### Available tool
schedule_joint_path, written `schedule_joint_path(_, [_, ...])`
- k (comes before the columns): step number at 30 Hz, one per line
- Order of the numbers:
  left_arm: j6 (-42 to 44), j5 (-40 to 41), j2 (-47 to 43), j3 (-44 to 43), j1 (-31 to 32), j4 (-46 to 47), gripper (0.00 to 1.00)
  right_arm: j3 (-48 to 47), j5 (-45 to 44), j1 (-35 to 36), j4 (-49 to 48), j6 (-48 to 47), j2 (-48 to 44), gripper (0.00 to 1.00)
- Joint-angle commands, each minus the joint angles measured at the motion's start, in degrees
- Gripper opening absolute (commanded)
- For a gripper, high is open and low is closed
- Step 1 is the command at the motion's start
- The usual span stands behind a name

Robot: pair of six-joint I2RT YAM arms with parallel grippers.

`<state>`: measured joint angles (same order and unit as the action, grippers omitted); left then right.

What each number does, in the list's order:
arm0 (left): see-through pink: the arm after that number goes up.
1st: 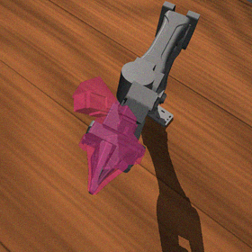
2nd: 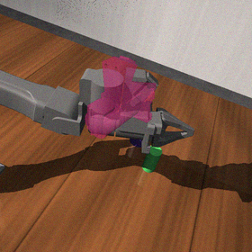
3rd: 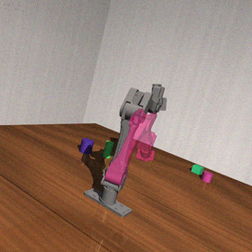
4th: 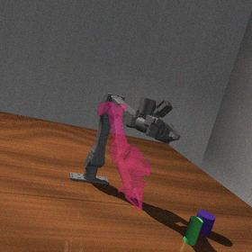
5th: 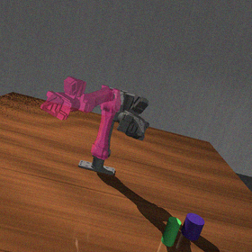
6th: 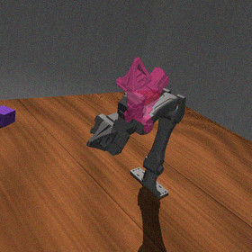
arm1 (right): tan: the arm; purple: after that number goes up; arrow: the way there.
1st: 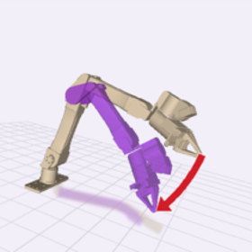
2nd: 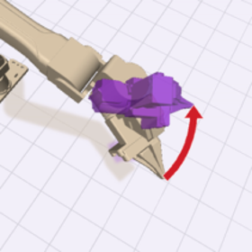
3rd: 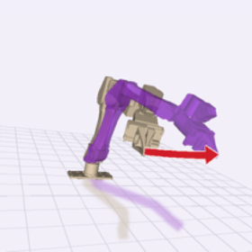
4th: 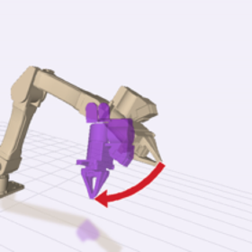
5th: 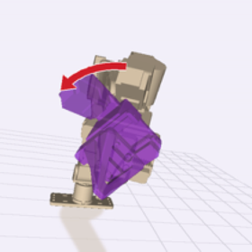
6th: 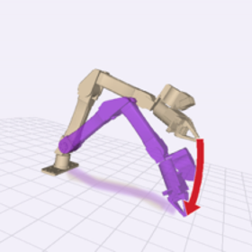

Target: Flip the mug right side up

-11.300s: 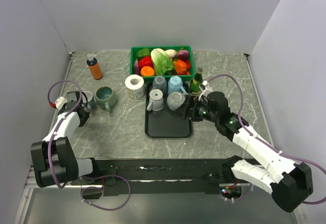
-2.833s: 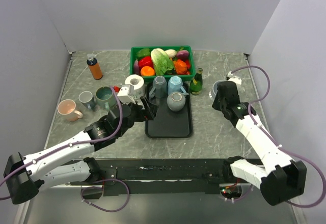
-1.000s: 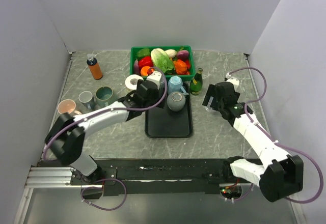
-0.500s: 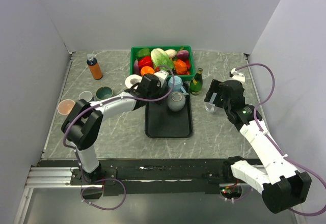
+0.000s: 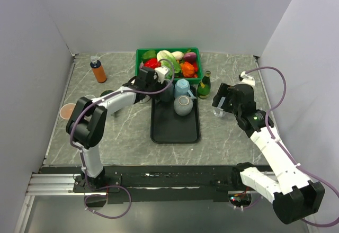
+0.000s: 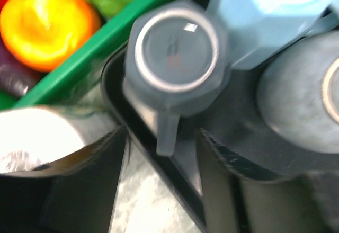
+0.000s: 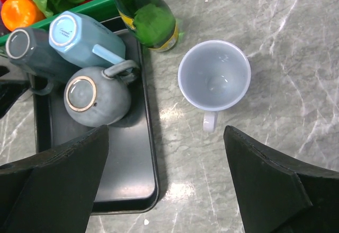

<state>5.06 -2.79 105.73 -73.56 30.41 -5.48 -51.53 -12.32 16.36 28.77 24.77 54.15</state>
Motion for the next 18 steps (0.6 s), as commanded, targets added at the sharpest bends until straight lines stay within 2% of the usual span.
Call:
schedule_joint_path(1, [1.97,-6.62,2.28,-4.65,-0.09,-1.99,0.57,-0.94,0.19,0.43,-0.12,0.71,-1.41,0.95])
schedule_joint_path(10, [3.2,-5.74,5.97,-7.65,-0.09,-5.07,0.49,0.11,0.01,0.43,-0.3,0.8,-2.65,0.94])
schedule_joint_path(13, [2.94,-5.83,6.15,-7.65,-0.09,-4.81,0.43,0.11,0.19,0.34,-0.3,0.8,-2.47,0.94])
schedule_joint_path(16, [2.94,-5.74,6.24,-7.65,-0.09,-4.55,0.31,-0.06,0.27,0.34,-0.39,0.89,-2.38,0.94])
schedule_joint_path(17, [2.76,-5.3,6.24,-7.65,-0.09,-4.28,0.18,-0.06,0.28,0.34,-0.39,0.8,-2.47,0.94])
schedule_joint_path(18, [2.68,-4.86,6.24,-7.65,-0.09,-4.28,0.12,-0.06,0.36,0.34,-0.39,0.8,-2.56,0.94])
